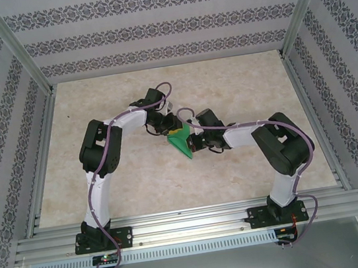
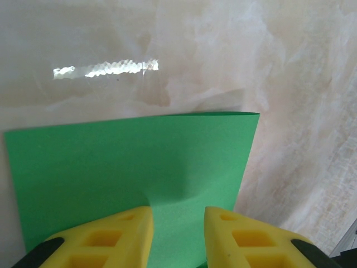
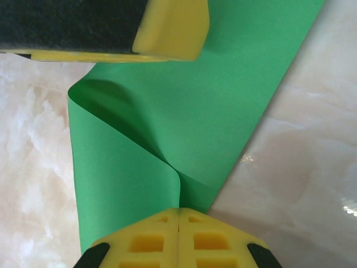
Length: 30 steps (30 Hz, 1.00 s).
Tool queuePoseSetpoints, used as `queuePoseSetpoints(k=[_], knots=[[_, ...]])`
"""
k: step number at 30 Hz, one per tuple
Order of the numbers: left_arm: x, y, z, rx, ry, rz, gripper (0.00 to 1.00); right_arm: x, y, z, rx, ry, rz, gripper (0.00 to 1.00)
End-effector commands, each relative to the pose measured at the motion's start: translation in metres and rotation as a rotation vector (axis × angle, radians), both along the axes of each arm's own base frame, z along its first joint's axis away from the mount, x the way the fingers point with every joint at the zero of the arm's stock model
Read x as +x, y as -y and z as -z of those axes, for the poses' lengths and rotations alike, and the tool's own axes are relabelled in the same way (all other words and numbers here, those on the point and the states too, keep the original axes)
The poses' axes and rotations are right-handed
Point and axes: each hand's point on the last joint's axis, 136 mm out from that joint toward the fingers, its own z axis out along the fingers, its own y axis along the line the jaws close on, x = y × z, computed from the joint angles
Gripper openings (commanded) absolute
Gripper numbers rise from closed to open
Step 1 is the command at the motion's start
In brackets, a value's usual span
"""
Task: Fold a paper plane with a square sheet of paper (fold left side to right side)
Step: Third fold the triangle at the center of the table.
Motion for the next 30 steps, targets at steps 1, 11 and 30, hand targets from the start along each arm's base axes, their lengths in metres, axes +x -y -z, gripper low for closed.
queuePoseSetpoints(k=[1, 11, 30], knots=[[-0.028, -0.011, 0.053, 0.106, -0.102, 0.020, 0.33, 0.003, -0.006, 0.002, 0.009, -0.011, -0.008, 0.00], [-0.029, -0.011, 0.054, 0.104, -0.103, 0.018, 0.33, -0.010, -0.009, 0.003, 0.009, -0.020, -0.022, 0.00], [-0.029, -0.010, 0.055, 0.102, -0.104, 0.017, 0.33, -0.012, -0.007, -0.004, -0.001, -0.003, -0.011, 0.00]])
